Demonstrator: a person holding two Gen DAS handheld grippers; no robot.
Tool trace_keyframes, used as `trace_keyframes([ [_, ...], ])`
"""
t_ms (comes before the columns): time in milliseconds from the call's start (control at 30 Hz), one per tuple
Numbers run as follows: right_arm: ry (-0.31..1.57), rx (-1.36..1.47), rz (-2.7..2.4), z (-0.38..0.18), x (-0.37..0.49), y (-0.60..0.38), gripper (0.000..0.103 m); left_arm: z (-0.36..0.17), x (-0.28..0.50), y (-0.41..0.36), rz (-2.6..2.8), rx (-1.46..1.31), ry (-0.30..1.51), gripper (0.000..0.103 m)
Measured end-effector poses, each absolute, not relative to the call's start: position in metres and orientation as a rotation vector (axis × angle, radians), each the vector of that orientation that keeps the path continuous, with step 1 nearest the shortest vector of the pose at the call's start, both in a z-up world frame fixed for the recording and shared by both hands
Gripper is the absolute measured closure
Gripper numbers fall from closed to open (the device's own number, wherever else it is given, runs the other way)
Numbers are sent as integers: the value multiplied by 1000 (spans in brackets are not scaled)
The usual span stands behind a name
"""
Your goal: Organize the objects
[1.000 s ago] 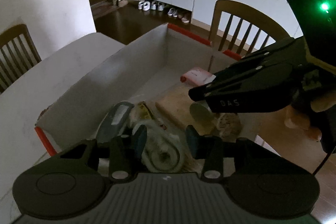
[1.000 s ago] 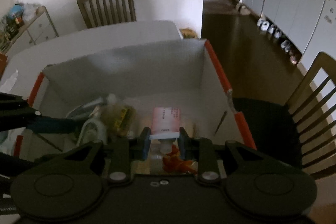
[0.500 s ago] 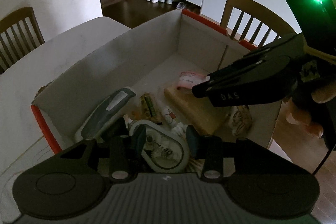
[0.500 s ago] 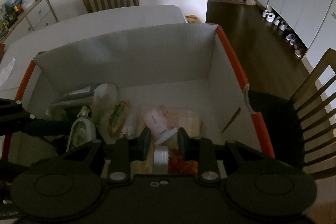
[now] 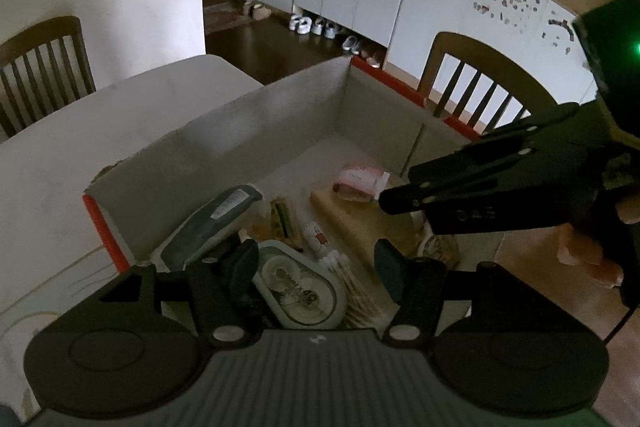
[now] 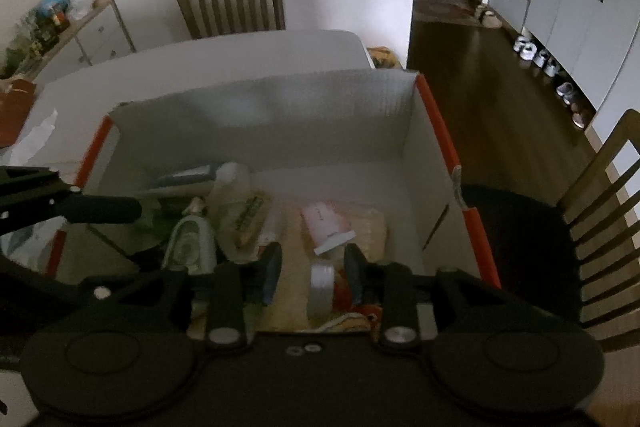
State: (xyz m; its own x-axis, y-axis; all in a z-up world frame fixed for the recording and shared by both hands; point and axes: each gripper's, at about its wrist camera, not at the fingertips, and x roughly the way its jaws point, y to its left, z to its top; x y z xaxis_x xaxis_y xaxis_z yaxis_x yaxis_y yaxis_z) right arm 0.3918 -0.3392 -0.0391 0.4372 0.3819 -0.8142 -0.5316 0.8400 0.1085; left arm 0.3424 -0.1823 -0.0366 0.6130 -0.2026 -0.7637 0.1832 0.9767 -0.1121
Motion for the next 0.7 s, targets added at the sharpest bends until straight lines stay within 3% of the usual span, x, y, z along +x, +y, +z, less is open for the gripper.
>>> trace_keyframes([
  [700,772,-113,626,16,320,-362,41,-4,285,-162,-204,-104,764,40],
])
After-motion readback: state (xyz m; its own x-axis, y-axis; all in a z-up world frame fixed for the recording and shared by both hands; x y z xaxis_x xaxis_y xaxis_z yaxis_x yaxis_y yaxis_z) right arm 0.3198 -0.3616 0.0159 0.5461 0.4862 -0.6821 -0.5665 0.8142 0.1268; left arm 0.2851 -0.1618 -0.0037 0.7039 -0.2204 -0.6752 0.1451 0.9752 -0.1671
